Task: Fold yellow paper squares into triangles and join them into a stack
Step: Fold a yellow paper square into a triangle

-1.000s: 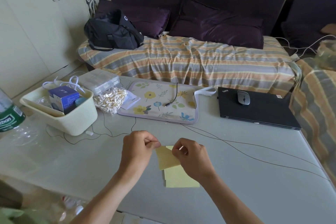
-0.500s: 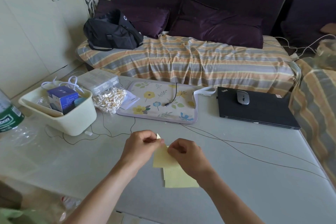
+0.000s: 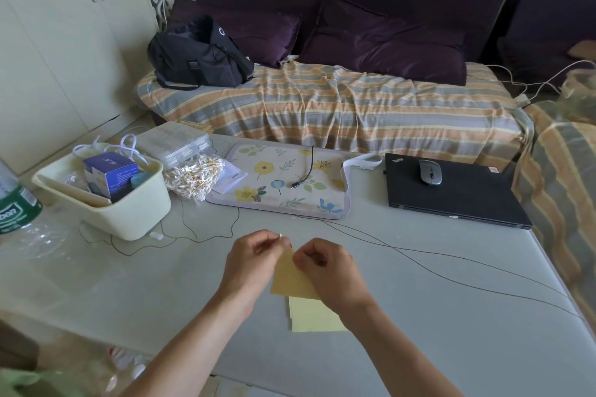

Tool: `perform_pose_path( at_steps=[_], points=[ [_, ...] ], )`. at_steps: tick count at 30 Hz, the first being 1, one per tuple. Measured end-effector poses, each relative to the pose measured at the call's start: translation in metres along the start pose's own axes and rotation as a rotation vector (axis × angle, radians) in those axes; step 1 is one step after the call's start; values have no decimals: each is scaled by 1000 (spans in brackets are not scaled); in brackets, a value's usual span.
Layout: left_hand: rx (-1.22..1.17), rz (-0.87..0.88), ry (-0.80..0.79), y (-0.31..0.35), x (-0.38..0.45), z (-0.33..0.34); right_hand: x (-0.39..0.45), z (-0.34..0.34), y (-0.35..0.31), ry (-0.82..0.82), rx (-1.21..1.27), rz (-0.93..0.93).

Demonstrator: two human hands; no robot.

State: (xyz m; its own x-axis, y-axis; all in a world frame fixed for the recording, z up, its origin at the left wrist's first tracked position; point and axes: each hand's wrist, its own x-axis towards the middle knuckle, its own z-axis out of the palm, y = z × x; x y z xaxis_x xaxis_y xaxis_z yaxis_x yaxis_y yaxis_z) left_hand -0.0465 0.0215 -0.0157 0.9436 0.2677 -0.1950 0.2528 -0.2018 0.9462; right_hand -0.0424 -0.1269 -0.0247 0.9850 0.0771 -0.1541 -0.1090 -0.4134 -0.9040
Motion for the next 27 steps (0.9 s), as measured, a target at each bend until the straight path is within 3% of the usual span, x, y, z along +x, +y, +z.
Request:
perform_pose_path(
  at_steps=[4, 11, 17, 27],
  points=[
    [41, -6, -61, -3, -3, 4, 0, 0, -1, 47, 5, 7],
    [-33, 11, 83, -5, 4, 1, -3, 4, 1, -4, 5, 45],
    [2, -63, -35, -11, 2, 4, -2, 2, 2, 56, -25, 35],
    [-63, -36, 130, -21, 15, 0, 0, -3, 3, -20, 55, 88]
  ],
)
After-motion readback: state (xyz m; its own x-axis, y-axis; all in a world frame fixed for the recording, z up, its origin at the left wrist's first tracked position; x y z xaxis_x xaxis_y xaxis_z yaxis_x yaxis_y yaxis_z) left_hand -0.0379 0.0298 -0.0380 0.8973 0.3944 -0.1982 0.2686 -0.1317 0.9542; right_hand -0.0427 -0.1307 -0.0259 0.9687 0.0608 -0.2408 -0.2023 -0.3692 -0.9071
